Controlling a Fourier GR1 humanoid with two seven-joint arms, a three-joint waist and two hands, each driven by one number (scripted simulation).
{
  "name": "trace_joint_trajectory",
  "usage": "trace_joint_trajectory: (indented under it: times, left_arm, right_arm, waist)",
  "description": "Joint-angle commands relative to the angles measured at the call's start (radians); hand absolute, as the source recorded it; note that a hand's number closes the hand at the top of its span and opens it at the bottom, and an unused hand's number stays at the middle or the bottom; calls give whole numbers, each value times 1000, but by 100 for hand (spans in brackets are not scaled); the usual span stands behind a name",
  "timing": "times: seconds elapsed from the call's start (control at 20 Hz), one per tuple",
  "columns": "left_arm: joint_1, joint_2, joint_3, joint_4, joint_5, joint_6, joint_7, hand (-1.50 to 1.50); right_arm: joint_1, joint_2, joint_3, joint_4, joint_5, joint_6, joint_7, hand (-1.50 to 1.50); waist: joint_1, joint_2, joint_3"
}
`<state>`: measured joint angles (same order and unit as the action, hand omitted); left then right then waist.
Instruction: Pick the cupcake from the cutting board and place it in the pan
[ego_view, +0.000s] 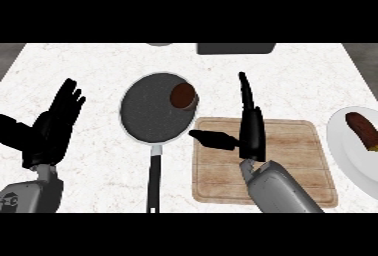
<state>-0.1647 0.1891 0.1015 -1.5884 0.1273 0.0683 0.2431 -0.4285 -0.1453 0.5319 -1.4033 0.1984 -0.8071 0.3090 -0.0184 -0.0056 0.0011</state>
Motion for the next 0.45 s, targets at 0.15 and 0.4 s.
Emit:
trace_joint_trajectory:
  times: [0.15,0.4]
  left_arm:
    - [-32,13,18,44,6,-25,-4,0]
    - [-16,-19,11,35,-11,-17,-24,0]
  right_arm:
    - [309,-154,-5,-336,-20,85,-89,-150]
    - [329,-113,-76,-319,22,148,-95,-150]
  waist:
    - [9,4,-1]
    - [17,5,-1]
